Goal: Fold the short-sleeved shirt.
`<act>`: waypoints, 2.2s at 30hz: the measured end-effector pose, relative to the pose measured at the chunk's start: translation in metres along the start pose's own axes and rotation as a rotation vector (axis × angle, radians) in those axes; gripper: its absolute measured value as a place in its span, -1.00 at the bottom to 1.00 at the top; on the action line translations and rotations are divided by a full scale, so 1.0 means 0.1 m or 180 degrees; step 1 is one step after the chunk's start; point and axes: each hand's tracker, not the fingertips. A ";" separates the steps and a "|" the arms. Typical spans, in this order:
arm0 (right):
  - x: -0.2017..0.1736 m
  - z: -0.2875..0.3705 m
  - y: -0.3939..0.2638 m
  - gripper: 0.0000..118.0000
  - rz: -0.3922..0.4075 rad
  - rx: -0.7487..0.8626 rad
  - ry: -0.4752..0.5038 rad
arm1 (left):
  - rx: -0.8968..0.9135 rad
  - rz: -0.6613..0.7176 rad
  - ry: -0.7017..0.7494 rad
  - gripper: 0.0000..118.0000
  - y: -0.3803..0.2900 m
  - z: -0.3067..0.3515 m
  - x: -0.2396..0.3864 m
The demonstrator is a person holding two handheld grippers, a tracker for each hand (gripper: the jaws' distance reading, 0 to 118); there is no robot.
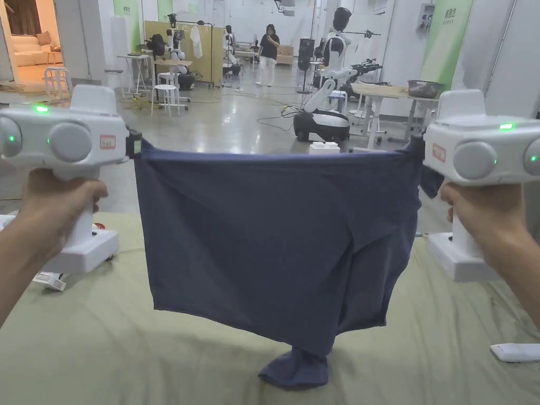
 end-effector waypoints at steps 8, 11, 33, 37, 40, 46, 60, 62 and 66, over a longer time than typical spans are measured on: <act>-0.09 0.57 -0.79 -0.98 0.0274 -0.0196 0.0060 | -0.0186 0.0097 -0.0147 -1.00 -0.91 0.46 -0.06; -0.05 0.83 -1.00 -0.98 0.0254 -0.0248 0.0074 | -0.0179 0.0114 -0.0190 -1.00 -1.13 0.82 -0.09; -0.25 2.38 -2.54 -0.97 0.0130 -0.1416 0.0362 | -0.1300 0.0496 -0.0371 -1.00 -2.82 2.07 -0.07; -0.34 2.32 -3.08 -0.97 0.0108 -0.1868 0.0391 | -0.1758 0.0518 -0.0313 -1.00 -3.39 1.87 -0.07; -0.40 2.29 -3.45 -0.97 0.0128 -0.2185 0.0423 | -0.2075 0.0472 -0.0277 -1.00 -3.75 1.76 -0.01; -0.47 2.21 -4.00 -0.97 -0.0054 -0.2454 0.0490 | -0.2346 0.0661 -0.0184 -1.00 -4.25 1.62 0.03; -0.70 1.95 -3.26 0.43 -0.0199 -0.1114 0.0200 | -0.1197 0.0219 0.0011 0.07 -3.53 1.54 0.24; -0.77 1.87 -3.14 0.42 -0.0281 -0.0831 0.0189 | -0.0919 0.0131 0.0057 0.01 -3.38 1.52 0.30; -0.94 1.78 -2.95 0.12 -0.0409 -0.0326 0.0020 | -0.0348 0.0159 0.0259 -0.36 -3.13 1.52 0.44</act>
